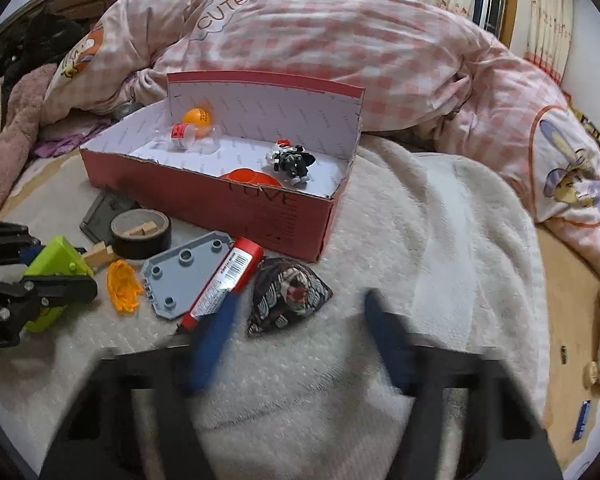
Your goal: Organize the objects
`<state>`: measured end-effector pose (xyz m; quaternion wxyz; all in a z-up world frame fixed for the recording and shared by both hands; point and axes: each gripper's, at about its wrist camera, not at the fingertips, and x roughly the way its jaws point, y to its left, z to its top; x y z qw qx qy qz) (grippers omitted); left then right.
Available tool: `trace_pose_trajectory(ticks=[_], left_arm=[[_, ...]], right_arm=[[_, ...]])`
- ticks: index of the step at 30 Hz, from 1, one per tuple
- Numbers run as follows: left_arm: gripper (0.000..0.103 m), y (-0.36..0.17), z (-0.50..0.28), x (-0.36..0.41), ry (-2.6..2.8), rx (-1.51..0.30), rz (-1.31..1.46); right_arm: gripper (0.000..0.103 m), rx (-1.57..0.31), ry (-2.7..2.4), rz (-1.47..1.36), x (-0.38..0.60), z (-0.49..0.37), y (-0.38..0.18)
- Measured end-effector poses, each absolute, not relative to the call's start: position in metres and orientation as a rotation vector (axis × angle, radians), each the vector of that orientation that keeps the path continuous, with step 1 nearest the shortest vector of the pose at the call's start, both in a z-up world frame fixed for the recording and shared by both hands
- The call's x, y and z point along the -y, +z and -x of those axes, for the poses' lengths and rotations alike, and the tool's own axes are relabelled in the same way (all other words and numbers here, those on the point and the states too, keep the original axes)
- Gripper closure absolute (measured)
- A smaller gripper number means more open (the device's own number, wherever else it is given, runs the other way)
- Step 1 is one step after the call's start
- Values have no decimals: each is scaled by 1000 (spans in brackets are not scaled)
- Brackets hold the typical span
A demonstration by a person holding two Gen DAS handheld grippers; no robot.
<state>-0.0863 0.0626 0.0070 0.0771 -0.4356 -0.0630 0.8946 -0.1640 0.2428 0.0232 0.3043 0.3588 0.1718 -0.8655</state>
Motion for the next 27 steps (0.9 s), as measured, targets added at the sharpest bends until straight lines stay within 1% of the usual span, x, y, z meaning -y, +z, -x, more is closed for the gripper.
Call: trace_pose_trajectory(ticks=[3,9,14,18,23,27], left_arm=[[74,9,84,-63,2681,186,1292],[74,20,78,-61,2697,183,1240],[74,40,66,-62,2754,151,1151],[74,45,60,-58,2777,157,1135],[74,32,57,-61,2775,119,1170],[73,30,48,-61,2804,94,1145]], right_arm=[[78,-402,-2283,-976,-246,170,24],[78,-375,-2271,-971,-248,164,29],[78,-339,-2287,-872,-253,144,58],[78,-319,-2313,-802,-255,130,75],[78,-336,-2325,-814,-251,130,71],[78,-346,-2318,-844,-254,135,62]])
